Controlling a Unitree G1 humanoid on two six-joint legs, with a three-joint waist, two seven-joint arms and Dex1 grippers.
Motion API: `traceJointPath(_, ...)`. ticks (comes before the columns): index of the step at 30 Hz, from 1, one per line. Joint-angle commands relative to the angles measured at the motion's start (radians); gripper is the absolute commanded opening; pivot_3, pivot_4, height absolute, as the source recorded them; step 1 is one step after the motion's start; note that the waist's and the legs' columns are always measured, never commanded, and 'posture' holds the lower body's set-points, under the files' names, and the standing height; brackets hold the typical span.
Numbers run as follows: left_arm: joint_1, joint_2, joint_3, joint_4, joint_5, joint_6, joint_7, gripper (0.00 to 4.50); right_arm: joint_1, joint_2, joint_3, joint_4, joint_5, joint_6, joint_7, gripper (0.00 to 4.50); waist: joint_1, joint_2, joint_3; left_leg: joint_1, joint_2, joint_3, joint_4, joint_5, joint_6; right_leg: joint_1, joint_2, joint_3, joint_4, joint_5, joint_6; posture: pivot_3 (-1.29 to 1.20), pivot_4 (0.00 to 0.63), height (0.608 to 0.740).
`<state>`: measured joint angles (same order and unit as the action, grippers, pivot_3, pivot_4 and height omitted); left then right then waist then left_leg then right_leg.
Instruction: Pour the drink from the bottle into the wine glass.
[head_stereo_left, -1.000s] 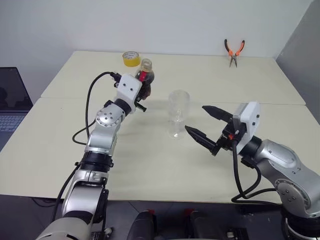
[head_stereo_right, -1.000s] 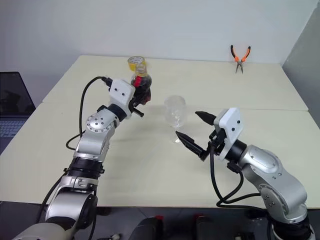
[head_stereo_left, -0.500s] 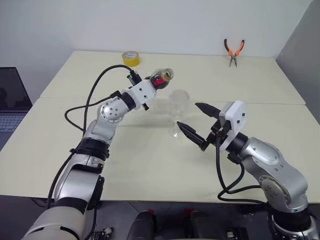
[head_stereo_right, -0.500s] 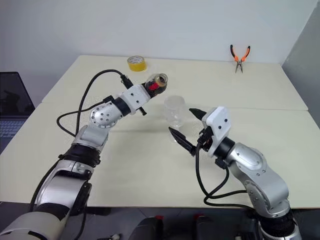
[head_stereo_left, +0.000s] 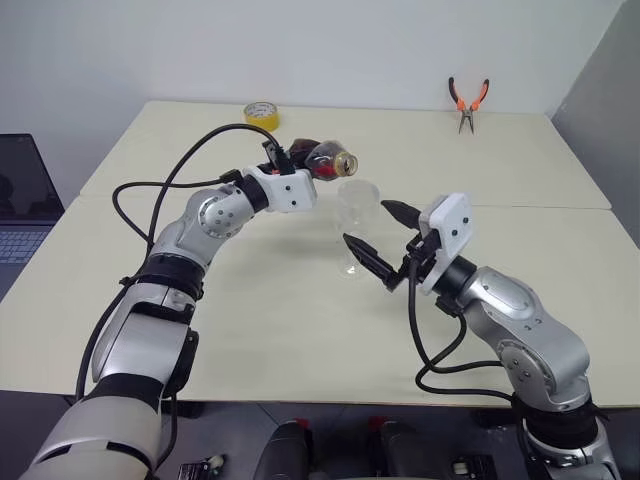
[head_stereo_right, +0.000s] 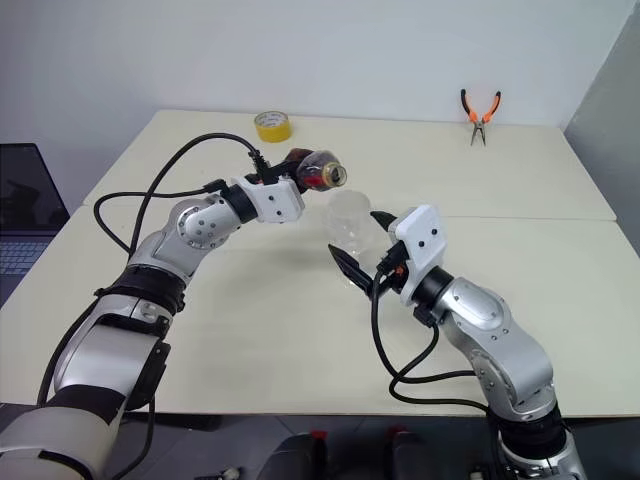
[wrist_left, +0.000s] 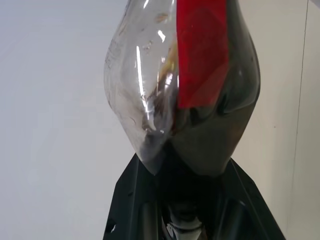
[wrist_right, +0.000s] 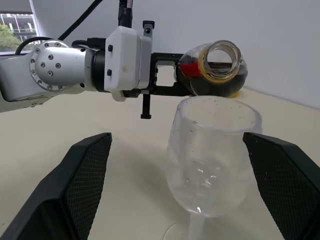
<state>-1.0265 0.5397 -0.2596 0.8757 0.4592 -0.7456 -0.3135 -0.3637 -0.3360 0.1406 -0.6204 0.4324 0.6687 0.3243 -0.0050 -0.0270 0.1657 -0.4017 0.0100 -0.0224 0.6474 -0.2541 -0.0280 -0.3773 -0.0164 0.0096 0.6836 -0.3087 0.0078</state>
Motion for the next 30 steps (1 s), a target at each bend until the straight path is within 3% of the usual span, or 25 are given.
traceJointPath(1,-0.055,0.026,0.001,-0.013,0.020,-0.047,0.045,0.61,-0.023,0.005,-0.020,-0.031,0.001,0.023,-0.017,4.50,0.000,0.000,0.000,0.000,0.000,0.000,0.000,0.000,0.000,0.000,0.000,0.000,0.000,0.000,0.000,0.00,0.150,0.740)
traceJointPath(30,-0.176,0.078,-0.083,0.117,0.175,-0.154,0.200,0.54,0.000,-0.003,-0.054,-0.053,-0.009,0.028,-0.015,4.50,-0.003,0.000,0.000,-0.007,0.000,0.004,0.002,0.001,0.000,-0.012,0.000,0.003,0.009,0.000,0.000,0.00,0.150,0.740)
